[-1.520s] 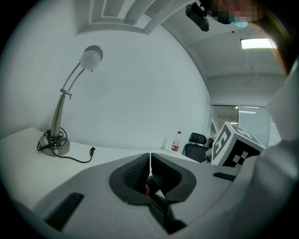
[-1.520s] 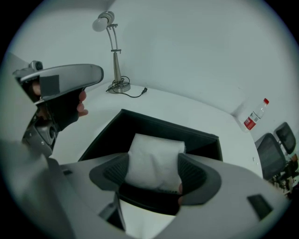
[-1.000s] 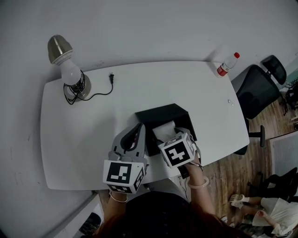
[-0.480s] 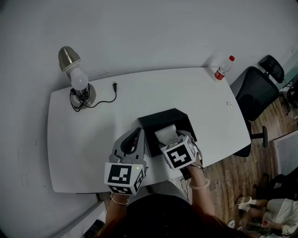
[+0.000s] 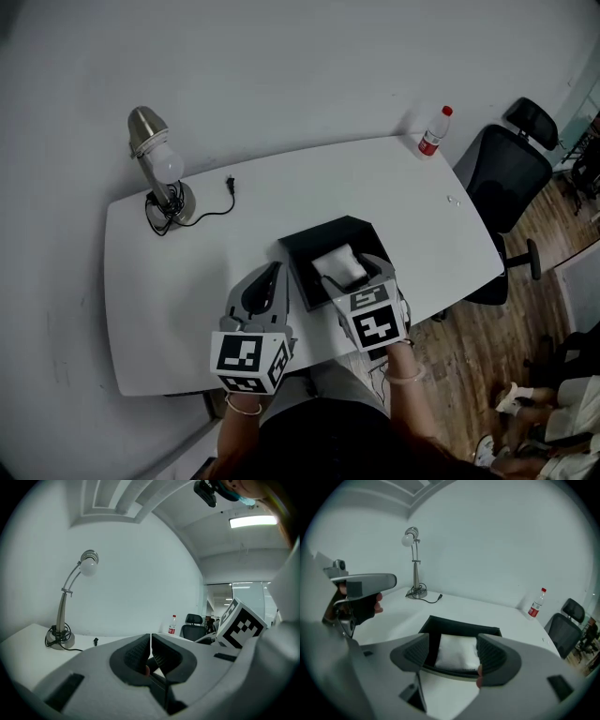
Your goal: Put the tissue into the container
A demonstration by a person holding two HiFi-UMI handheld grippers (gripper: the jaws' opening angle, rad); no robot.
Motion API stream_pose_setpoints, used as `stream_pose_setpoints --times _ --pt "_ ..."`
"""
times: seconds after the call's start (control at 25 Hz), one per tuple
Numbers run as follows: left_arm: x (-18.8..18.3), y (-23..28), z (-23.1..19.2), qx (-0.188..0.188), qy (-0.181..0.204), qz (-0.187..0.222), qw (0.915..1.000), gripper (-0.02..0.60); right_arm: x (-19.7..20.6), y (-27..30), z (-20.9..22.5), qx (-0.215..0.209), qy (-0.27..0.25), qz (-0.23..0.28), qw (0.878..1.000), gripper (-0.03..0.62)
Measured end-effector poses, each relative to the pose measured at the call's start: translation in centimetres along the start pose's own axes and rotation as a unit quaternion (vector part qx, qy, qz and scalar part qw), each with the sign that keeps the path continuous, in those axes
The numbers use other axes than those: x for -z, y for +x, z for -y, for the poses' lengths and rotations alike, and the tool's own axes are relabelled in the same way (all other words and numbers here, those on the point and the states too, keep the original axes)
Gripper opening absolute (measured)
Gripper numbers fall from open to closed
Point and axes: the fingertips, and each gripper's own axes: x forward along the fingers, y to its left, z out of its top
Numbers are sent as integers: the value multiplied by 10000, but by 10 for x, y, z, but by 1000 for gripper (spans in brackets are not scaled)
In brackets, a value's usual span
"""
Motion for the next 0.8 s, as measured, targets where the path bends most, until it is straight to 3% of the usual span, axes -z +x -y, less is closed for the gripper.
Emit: stream_pose_setpoints --times 0.12,0.24,0.44,0.8 --pt "1 -6 2 53 32 7 10000 29 -1 -9 -2 159 32 188 9997 334" --pt "4 -11 2 70 10 0 10000 29 -1 -18 1 454 12 345 9984 224" --pt "2 -15 7 123 5 52 9999 29 3 -26 2 564 50 405 9976 219" --pt "2 -21 24 39 87 90 9999 29 2 -44 4 660 -75 788 9947 138"
